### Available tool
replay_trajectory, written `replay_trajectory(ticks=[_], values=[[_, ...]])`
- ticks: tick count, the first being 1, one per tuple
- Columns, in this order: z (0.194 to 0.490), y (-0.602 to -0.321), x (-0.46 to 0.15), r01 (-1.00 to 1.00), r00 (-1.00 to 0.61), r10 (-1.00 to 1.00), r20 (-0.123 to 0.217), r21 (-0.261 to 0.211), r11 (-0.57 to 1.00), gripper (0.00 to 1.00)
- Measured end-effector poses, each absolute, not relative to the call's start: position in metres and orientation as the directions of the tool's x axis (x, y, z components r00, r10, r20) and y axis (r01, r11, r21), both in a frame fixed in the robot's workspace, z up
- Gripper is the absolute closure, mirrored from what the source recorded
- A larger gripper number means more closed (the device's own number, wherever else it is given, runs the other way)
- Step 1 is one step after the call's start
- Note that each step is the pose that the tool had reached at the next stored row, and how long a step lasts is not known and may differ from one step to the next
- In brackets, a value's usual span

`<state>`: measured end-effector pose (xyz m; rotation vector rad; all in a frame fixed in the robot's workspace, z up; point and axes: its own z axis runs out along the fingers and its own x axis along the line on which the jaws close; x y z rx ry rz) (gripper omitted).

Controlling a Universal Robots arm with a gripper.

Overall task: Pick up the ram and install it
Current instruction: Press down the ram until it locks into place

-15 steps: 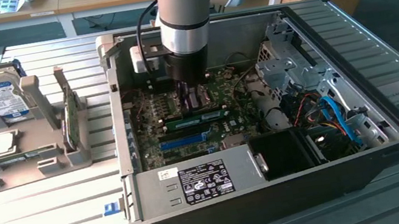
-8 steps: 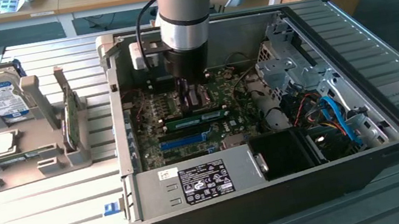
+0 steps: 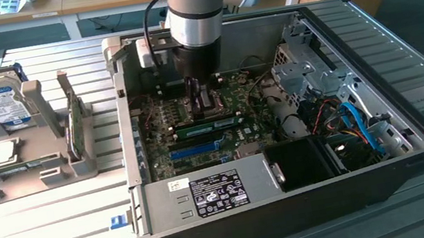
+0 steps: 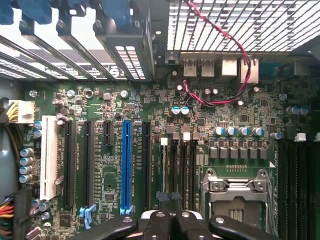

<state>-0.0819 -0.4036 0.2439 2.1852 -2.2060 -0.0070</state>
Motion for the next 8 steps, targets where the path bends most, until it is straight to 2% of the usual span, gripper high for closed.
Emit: replay_trajectory(ticks=[8], values=[[0.256, -0.404, -0.082, -0.999, -0.009, -1.0, 0.023, 0.032, 0.01, 0.9]])
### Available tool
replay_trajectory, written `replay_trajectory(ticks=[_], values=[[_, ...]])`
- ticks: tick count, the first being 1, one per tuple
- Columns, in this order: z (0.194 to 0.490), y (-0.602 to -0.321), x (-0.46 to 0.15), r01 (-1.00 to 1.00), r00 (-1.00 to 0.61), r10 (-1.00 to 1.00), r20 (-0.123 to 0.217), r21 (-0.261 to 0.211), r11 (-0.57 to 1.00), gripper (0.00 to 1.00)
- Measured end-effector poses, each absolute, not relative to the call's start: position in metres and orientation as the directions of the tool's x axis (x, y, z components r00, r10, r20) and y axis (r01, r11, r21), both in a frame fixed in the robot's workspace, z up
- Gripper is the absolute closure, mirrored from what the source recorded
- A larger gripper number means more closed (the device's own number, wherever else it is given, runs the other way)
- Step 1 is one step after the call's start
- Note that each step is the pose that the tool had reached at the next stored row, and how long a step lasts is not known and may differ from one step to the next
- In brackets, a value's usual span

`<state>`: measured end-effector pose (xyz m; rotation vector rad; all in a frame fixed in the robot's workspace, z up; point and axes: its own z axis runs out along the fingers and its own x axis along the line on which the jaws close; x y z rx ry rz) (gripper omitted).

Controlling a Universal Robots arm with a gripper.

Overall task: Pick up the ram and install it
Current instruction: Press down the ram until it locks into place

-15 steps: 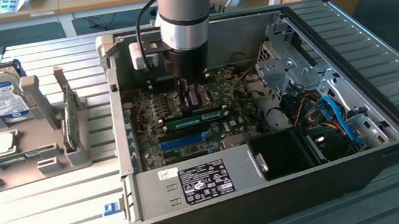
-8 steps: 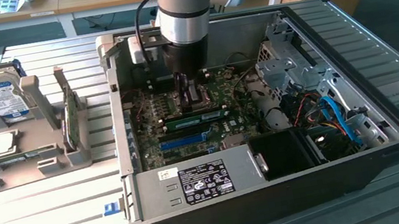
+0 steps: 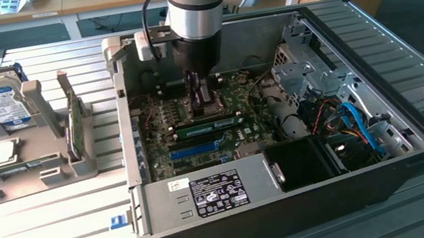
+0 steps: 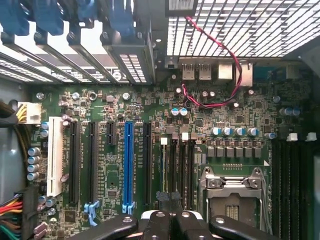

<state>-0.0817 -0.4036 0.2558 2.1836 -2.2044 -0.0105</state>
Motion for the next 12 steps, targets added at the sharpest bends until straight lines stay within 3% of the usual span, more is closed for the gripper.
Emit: replay_trajectory(ticks=[12], values=[[0.27, -0.404, -0.082, -0.999, -0.009, -1.0, 0.023, 0.037, 0.01, 0.9]])
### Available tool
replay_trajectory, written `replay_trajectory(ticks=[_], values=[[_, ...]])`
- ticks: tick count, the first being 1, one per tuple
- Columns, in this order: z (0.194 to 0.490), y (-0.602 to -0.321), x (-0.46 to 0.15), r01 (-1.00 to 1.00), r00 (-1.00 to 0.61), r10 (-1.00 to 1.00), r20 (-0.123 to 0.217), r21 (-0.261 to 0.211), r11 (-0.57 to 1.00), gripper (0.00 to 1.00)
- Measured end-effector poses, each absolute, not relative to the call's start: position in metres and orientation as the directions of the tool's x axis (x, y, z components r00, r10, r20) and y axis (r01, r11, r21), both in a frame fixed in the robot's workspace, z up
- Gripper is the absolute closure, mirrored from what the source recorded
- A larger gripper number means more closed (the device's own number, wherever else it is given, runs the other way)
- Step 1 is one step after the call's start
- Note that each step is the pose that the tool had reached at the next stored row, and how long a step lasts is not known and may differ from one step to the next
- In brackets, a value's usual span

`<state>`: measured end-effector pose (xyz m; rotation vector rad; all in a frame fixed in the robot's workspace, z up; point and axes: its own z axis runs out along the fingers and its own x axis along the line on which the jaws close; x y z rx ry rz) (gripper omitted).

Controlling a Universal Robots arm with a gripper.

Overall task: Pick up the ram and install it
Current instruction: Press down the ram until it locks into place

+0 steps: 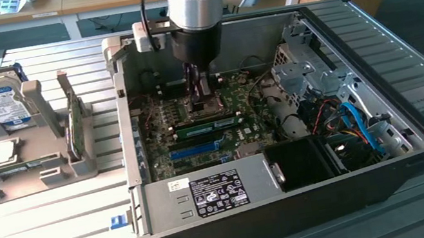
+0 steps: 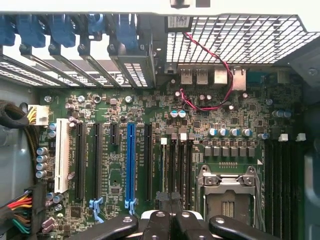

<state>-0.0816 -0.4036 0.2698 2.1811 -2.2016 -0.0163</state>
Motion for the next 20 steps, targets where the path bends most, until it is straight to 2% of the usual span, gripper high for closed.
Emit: replay_trajectory(ticks=[20], values=[[0.27, -0.405, -0.062, -0.999, -0.005, -1.0, 0.023, 0.039, 0.006, 0.9]])
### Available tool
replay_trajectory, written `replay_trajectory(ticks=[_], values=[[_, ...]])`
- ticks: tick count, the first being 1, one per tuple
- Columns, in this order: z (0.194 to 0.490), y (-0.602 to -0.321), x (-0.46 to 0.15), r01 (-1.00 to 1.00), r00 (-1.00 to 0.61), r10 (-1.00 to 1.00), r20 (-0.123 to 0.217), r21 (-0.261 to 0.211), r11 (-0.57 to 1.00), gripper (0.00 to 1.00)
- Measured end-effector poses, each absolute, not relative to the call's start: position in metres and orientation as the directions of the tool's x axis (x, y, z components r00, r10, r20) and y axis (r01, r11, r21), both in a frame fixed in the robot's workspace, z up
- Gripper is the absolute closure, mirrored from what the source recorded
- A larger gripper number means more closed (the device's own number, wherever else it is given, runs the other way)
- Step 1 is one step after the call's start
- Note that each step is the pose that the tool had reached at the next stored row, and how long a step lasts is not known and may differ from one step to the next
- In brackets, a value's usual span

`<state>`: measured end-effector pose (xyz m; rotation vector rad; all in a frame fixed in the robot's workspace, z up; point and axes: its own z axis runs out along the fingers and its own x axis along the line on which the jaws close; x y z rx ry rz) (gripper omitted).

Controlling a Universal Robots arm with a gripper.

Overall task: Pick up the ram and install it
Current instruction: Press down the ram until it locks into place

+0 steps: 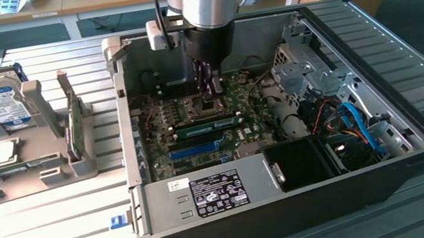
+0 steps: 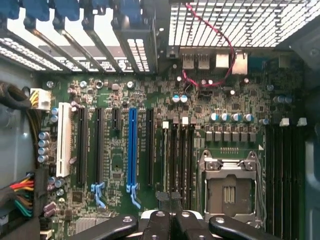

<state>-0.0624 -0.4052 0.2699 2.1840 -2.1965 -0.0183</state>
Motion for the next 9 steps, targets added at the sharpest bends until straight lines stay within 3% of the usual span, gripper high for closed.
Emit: replay_trajectory(ticks=[9], values=[[0.2699, -0.4064, -0.0526, -0.999, -0.001, -1.0, 0.026, 0.037, 0.002, 0.9]])
